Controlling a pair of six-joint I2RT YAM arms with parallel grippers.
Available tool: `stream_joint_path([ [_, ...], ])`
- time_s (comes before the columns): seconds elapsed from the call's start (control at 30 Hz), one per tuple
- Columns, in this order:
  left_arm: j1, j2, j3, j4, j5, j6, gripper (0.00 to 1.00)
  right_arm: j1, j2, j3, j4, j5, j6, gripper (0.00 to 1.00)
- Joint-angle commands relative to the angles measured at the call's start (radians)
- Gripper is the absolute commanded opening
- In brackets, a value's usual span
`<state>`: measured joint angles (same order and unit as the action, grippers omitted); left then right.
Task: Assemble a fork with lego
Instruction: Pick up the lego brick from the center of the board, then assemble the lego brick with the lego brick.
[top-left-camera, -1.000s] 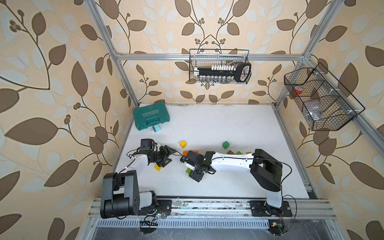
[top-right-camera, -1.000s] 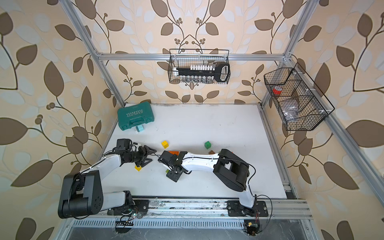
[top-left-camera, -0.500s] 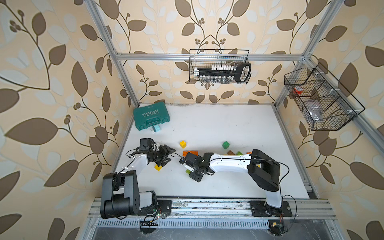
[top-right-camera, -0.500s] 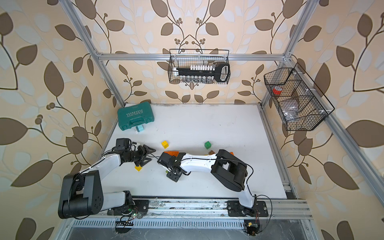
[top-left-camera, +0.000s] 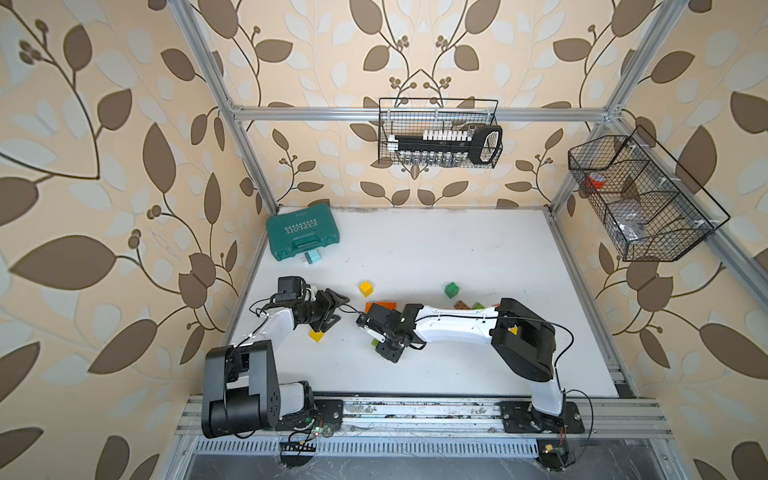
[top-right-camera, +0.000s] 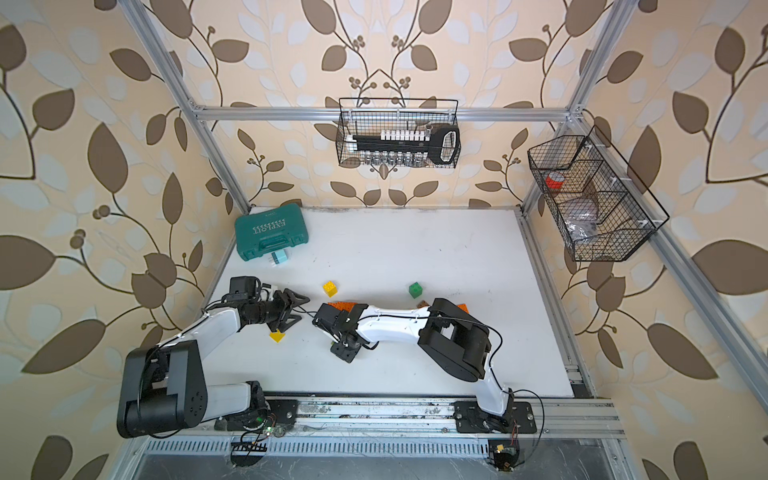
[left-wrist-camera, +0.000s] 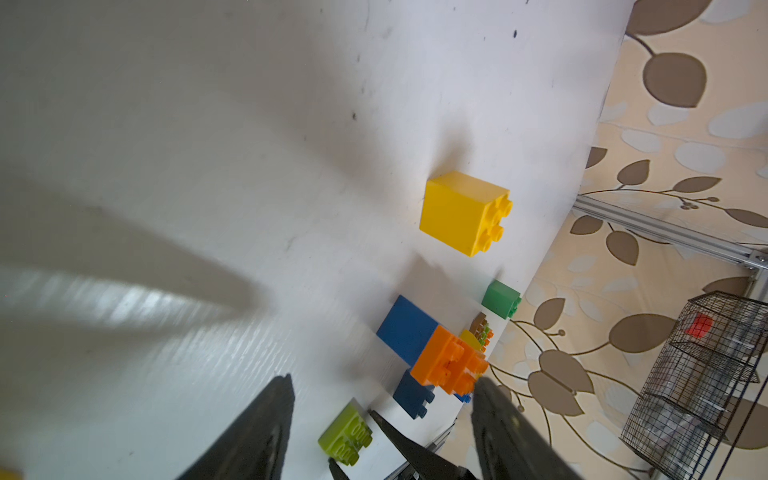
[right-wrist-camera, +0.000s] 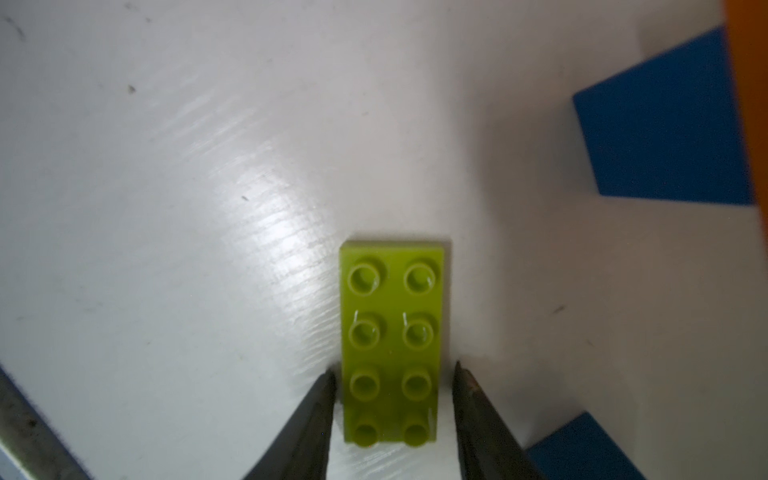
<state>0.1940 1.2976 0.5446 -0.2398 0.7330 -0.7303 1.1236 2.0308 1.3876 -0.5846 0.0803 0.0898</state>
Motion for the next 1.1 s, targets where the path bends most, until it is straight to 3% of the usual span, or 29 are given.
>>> stream_joint_path([
  [0.0,0.019,-0.011,0.006,0.015,0.032,0.024,0.7,-0.002,0.052,-0.002,-0.036,0.035,-0.008,0.41],
  [0.27,0.033,-0.006,0.011,0.04,0.104,0.02,0.7,-0.022,-0.038,0.004,-0.038,-0.023,-0.135,0.3],
  [0.6,0.041,-0.032,0.042,0.031,0.187,0.004,0.7,-0.123,-0.173,0.111,-0.139,-0.217,-0.347,0.28],
  [0.83,0.091,-0.041,0.041,0.054,0.274,-0.005,0.7,-0.178,-0.022,0.386,-0.295,-0.272,-0.52,0.27],
  [1.07,0.161,-0.04,0.048,0.041,0.315,0.017,0.75,-0.19,0.149,0.606,-0.356,-0.3,-0.552,0.26],
])
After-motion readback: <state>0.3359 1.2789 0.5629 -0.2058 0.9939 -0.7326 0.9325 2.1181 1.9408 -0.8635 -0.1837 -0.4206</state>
